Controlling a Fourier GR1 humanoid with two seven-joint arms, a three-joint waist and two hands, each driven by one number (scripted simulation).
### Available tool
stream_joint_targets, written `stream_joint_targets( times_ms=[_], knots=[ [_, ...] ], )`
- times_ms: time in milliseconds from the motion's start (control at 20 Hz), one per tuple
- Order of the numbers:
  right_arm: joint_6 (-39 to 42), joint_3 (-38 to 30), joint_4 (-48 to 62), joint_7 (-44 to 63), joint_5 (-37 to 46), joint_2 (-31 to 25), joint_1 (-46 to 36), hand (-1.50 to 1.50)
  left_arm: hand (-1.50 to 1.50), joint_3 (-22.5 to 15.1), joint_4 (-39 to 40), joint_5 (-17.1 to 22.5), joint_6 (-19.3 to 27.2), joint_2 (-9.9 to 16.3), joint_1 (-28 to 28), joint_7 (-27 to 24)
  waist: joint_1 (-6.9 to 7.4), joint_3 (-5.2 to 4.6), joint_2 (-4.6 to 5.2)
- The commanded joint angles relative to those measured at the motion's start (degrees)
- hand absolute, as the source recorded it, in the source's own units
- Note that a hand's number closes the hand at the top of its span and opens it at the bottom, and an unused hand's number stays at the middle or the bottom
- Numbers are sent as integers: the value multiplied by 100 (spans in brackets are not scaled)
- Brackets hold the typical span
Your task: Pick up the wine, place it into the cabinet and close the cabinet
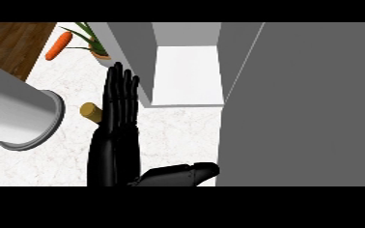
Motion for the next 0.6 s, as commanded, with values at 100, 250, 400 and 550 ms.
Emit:
stream_joint_targets(
  times_ms=[100, 250, 400, 550],
  knots=[
    [-235, -271, -592, 1135, -370, -93, -616, -150, -150, -495, 209, -269, 716, -14, -458, 237, 70, -5, 12],
    [-7, -163, -552, 634, -179, -22, -41, -150, -150, -924, -321, -1175, 1148, -14, -753, 1483, 68, 2, -10],
    [-319, 259, -916, 1405, 94, 64, -525, -150, -150, -627, 184, -908, 1291, -14, -1081, 1391, 60, -5, 6],
    [-183, -280, -1089, 1314, -390, -18, -199, -150, -150, -802, -283, -1522, 1276, -14, -780, 1843, 68, -2, -8]
  ],
)
